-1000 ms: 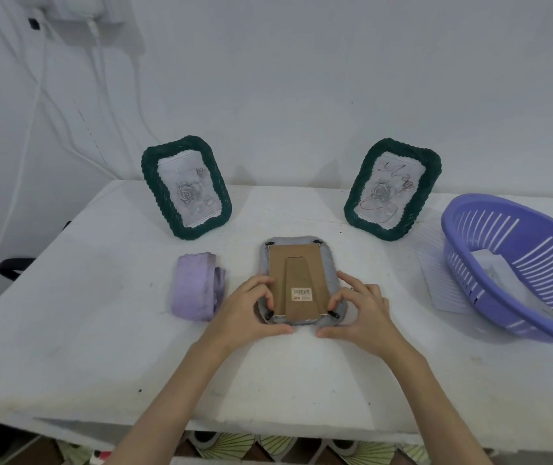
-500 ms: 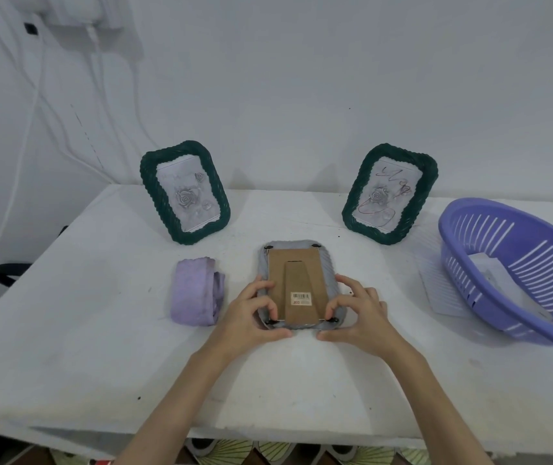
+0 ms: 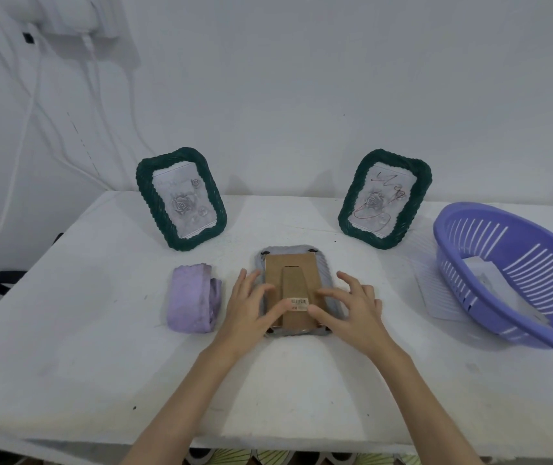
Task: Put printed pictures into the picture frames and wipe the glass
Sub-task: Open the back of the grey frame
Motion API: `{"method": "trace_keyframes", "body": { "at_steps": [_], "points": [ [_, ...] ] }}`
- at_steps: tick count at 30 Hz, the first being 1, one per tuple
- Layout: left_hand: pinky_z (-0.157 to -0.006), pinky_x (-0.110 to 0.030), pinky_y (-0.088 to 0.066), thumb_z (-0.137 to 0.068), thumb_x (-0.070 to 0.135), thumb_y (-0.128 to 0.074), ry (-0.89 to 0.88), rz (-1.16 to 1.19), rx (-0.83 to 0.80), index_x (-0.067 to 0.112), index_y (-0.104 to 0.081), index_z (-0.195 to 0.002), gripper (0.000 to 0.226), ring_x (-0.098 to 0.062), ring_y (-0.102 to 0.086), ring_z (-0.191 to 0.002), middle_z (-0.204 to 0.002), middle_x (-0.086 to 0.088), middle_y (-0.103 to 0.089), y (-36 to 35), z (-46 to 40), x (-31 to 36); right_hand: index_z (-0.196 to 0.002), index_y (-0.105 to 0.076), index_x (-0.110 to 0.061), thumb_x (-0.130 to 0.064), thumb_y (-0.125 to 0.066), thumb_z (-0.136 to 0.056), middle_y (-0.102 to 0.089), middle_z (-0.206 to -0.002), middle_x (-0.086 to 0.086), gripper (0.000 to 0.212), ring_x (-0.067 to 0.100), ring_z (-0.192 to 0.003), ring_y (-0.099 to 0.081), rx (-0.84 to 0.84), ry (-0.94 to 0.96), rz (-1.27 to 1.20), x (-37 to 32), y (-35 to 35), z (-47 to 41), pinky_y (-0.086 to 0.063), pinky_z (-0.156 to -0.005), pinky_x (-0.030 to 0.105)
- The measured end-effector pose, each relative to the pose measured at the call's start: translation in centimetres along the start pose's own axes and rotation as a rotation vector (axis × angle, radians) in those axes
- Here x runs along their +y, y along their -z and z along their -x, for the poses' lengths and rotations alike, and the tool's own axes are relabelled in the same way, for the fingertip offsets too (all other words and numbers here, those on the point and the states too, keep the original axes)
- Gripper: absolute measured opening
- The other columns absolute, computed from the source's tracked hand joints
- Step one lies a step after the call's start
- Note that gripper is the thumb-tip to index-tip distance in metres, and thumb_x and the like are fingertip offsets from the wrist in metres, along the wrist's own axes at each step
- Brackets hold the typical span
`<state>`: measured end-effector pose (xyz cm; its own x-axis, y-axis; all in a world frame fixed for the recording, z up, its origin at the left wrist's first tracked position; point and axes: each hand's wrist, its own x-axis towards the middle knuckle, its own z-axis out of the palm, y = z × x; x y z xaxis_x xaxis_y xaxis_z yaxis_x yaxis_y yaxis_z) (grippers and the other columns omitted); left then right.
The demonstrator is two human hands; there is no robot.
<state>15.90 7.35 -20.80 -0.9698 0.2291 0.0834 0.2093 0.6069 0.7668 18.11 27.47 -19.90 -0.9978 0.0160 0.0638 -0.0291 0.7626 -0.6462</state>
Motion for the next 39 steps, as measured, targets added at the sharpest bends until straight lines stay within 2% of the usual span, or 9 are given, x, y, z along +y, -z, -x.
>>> {"method": "trace_keyframes", "body": {
  "at_steps": [2,8,13,19,23,25,33,36,39],
  "points": [
    [-0.117,-0.033,-0.002,-0.075,0.064,-0.054,0.003,-0.062,-0.001,0.022,-0.054,-0.12,0.062,-0.011,0.008,-0.144,-0.155,0.001,-0.016,-0.5,-0.2,0.1,-0.105,-0.064,-0.043,-0.071,-0.053,-0.063,-0.03,-0.146,-0.009,0.051,0.015,-0.128,-0.02,0.001,0.019,0.008,-0.1,-0.4,-0.2,-0.013,-0.096,0.028],
    [-0.115,-0.034,-0.004,-0.067,0.027,-0.081,-0.012,0.04,0.089,0.016,-0.063,-0.115,0.052,-0.022,0.0,-0.144,-0.151,0.0,-0.025,-1.2,-0.3,-0.1,-0.094,-0.065,-0.046,-0.041,-0.078,-0.067,-0.035,-0.142,-0.015,0.031,0.011,-0.12,-0.026,0.017,0.011,-0.119,0.2,-1.1,-0.1,-0.016,-0.091,0.027],
    [-0.108,-0.03,-0.017,-0.048,0.058,-0.074,0.03,0.054,0.122,0.035,-0.06,-0.109,0.067,-0.014,-0.022,-0.128,-0.13,0.006,-0.04,-1.2,0.1,0.5,-0.085,-0.062,-0.057,-0.038,-0.083,-0.058,-0.039,-0.137,-0.017,0.04,0.014,-0.111,-0.034,0.115,0.034,-0.234,0.5,-1.3,0.1,-0.029,-0.1,0.039],
    [-0.097,-0.041,-0.042,-0.041,0.052,-0.083,0.066,0.171,0.014,0.058,-0.046,-0.102,0.071,-0.019,-0.046,-0.113,-0.116,0.005,-0.056,-0.7,-0.9,0.5,-0.089,-0.064,-0.051,-0.036,-0.083,-0.058,-0.043,-0.131,-0.017,0.04,0.012,-0.112,-0.032,0.133,0.057,-0.229,0.6,-1.4,0.2,-0.028,-0.103,0.039],
    [-0.083,-0.014,-0.049,-0.053,0.009,-0.088,0.095,0.397,-0.061,0.036,-0.047,-0.117,0.08,-0.009,-0.054,-0.108,-0.117,0.006,-0.056,0.1,-1.4,0.4,-0.092,-0.059,-0.062,-0.052,-0.07,-0.066,-0.047,-0.119,-0.022,0.03,0.009,-0.113,-0.034,0.131,0.006,-0.327,0.5,-0.5,0.1,-0.029,-0.105,0.038],
    [-0.079,-0.007,-0.046,-0.056,0.001,-0.084,0.093,0.424,-0.064,0.029,-0.045,-0.121,0.08,-0.002,-0.052,-0.104,-0.114,0.008,-0.055,1.0,-1.6,0.3,-0.108,-0.052,-0.06,-0.054,-0.063,-0.076,-0.052,-0.109,-0.013,0.034,0.013,-0.109,-0.041,0.178,-0.046,-0.176,0.9,0.0,-0.6,-0.032,-0.097,0.036],
    [-0.095,-0.038,-0.048,-0.042,0.023,-0.091,0.213,0.394,-0.045,0.035,-0.047,-0.119,0.09,-0.022,-0.055,-0.111,-0.12,-0.002,-0.058,6.7,-1.1,-3.4,-0.125,-0.05,-0.042,-0.065,-0.06,-0.072,-0.055,-0.102,-0.005,0.058,0.02,-0.107,-0.046,0.015,-0.138,0.207,-0.2,0.3,-3.0,-0.026,-0.086,0.036],
    [-0.094,-0.036,-0.049,-0.054,0.01,-0.087,0.246,0.34,-0.017,0.027,-0.045,-0.126,0.085,-0.023,-0.056,-0.109,-0.119,0.001,-0.057,8.5,-0.4,-4.9,-0.126,-0.05,-0.04,-0.063,-0.063,-0.072,-0.056,-0.105,-0.003,0.06,0.021,-0.108,-0.047,-0.001,-0.152,0.2,0.0,0.4,-3.2,-0.025,-0.082,0.035],
    [-0.091,-0.033,-0.049,-0.036,0.042,-0.091,0.268,0.262,-0.033,0.032,-0.046,-0.124,0.1,-0.019,-0.057,-0.106,-0.115,0.004,-0.058,9.6,0.0,-5.8,-0.125,-0.052,-0.039,-0.062,-0.063,-0.071,-0.056,-0.105,-0.002,0.059,0.021,-0.107,-0.047,-0.011,-0.158,0.2,0.1,0.3,-3.3,-0.025,-0.08,0.035]
  ]
}}
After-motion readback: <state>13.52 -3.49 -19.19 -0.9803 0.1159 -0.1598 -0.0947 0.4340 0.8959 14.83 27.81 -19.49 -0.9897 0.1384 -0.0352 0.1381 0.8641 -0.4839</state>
